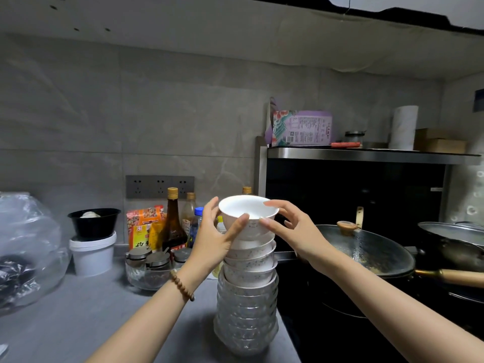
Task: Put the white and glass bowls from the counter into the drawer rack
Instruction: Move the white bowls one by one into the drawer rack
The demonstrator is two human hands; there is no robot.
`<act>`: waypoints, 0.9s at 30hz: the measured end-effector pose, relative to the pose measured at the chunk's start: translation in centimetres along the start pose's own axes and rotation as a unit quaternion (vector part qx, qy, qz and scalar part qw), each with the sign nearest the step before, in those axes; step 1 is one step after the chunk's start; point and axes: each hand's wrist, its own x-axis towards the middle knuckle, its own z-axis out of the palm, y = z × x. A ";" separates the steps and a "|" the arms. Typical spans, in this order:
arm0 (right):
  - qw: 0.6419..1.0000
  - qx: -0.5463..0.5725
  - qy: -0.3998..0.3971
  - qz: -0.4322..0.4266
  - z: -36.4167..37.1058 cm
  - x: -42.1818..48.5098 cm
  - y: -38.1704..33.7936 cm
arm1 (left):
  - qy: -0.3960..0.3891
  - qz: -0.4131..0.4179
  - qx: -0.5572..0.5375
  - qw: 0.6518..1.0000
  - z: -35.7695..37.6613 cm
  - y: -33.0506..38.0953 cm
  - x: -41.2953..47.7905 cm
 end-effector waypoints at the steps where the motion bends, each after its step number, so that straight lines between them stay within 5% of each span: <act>1: 1.000 -0.003 0.009 -0.017 -0.4 -0.1 -0.6 | 0.009 0.014 -0.010 1.000 0.3 0.8 -0.2; 6: 0.991 -0.022 0.087 -0.095 -3.4 -1.7 -4.2 | 0.018 0.064 -0.109 0.992 3.8 5.5 -1.3; 11: 0.991 0.045 0.108 -0.065 -7.0 -6.1 -6.1 | -0.045 -0.005 -0.199 0.979 11.0 7.8 -3.6; 17: 0.986 0.056 0.155 0.005 -13.5 -13.4 -3.4 | -0.161 -0.083 -0.257 0.949 19.3 6.9 -8.5; 27: 0.968 0.067 0.054 0.235 -22.7 -29.4 7.7 | -0.297 -0.314 -0.229 0.872 32.0 -1.2 -20.4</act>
